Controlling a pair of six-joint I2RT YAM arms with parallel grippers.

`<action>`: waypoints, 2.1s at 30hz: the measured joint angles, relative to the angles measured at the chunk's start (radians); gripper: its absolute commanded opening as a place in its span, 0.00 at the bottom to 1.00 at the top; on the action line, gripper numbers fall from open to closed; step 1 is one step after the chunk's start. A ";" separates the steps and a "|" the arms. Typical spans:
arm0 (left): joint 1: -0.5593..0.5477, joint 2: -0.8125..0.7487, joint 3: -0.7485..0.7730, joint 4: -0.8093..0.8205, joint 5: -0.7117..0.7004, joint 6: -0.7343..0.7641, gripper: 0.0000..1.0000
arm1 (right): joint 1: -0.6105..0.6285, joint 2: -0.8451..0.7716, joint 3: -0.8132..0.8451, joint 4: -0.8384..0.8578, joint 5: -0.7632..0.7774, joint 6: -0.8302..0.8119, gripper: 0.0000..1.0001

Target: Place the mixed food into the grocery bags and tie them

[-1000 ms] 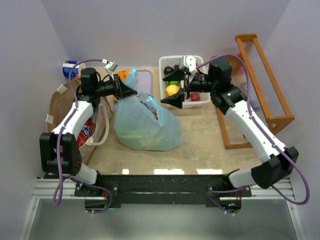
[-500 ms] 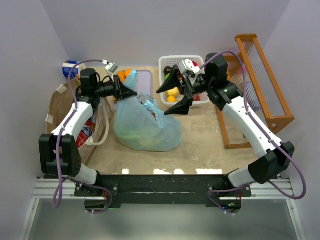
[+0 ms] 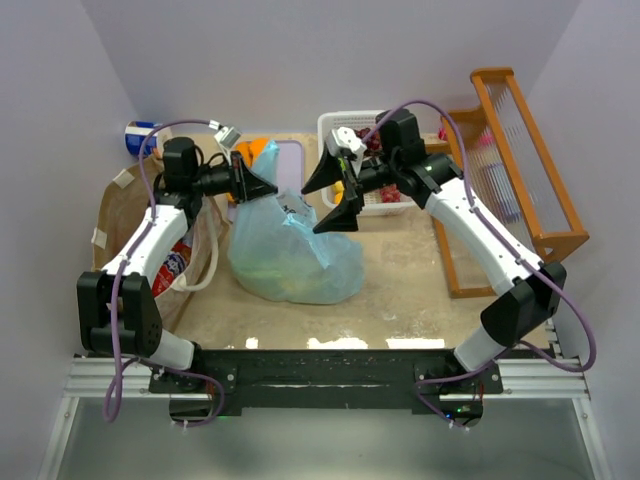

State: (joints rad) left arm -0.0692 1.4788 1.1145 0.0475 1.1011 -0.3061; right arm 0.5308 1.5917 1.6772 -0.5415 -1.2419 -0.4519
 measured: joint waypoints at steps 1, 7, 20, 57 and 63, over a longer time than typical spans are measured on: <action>-0.002 0.000 0.000 -0.002 0.000 0.003 0.00 | 0.008 0.014 0.000 -0.024 0.010 -0.014 0.99; -0.017 0.000 0.000 -0.015 0.004 0.016 0.00 | 0.017 0.044 0.000 -0.032 0.025 -0.021 0.99; -0.023 0.000 0.000 -0.029 0.004 0.031 0.00 | 0.120 0.116 0.000 -0.021 0.018 -0.017 0.95; -0.013 -0.044 -0.005 -0.038 -0.112 0.027 0.00 | -0.038 -0.298 -0.391 0.344 0.391 0.400 0.00; 0.008 -0.041 -0.023 -0.043 -0.169 0.002 0.00 | -0.038 -0.373 -0.490 0.380 0.429 0.463 0.00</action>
State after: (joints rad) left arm -0.0612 1.4376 1.0912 0.0048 0.9321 -0.3046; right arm 0.4931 1.2182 1.1873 -0.1619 -0.8127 0.0109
